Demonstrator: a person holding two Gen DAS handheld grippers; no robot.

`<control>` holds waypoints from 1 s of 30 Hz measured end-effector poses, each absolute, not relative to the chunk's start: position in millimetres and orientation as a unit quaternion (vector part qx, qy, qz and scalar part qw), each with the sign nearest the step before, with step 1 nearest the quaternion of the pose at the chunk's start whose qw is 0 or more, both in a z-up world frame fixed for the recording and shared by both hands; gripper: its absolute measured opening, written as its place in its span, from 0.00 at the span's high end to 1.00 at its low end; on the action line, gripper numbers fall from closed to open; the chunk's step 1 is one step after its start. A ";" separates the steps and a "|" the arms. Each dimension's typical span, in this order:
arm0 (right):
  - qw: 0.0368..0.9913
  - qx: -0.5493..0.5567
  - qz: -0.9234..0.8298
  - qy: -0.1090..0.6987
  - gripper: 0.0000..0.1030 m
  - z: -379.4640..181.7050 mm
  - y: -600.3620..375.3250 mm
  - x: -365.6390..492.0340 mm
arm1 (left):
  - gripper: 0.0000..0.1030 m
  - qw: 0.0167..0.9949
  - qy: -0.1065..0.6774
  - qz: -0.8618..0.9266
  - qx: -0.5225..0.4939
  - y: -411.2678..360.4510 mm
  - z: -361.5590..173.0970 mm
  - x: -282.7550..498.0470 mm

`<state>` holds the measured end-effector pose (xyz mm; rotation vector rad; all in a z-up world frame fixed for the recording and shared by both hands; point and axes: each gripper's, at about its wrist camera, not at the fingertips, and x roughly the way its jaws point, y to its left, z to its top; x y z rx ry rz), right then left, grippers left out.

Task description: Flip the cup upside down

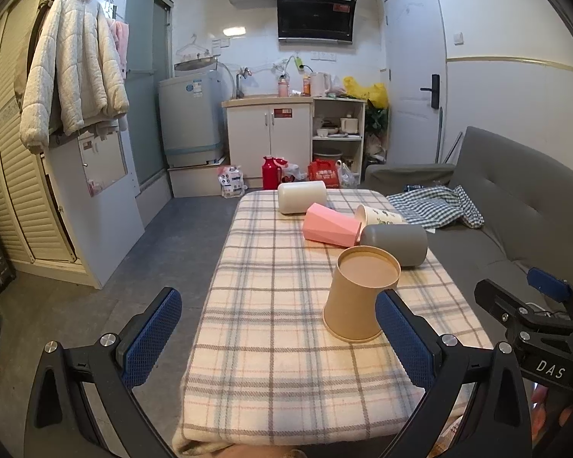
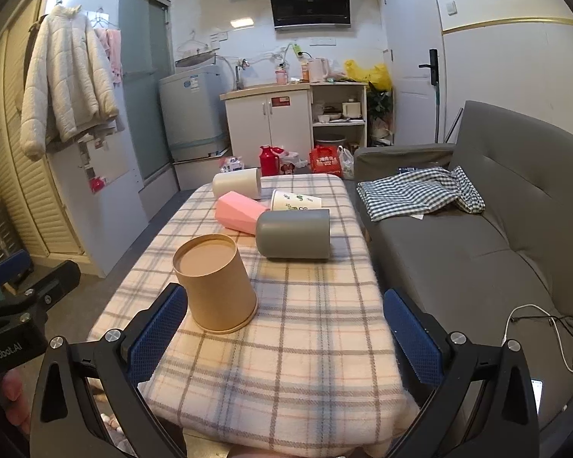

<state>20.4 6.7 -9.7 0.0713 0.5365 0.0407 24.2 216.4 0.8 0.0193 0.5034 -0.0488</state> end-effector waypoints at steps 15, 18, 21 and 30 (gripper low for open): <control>0.962 0.035 0.019 0.269 0.00 -9.2 8.6 19.5 | 0.00 0.967 0.254 -0.027 0.009 214.6 -2.2 23.3; 0.962 0.036 0.020 0.269 0.00 -9.3 7.6 20.5 | 0.00 0.967 0.253 -0.026 0.009 215.0 -2.8 23.3; 0.962 0.036 0.020 0.270 0.00 -9.1 8.3 20.4 | 0.00 0.967 0.252 -0.024 0.011 213.8 -3.5 22.2; 0.961 0.035 0.020 0.273 0.00 -13.4 7.0 22.0 | 0.00 0.967 0.253 -0.024 0.008 213.5 -4.2 23.2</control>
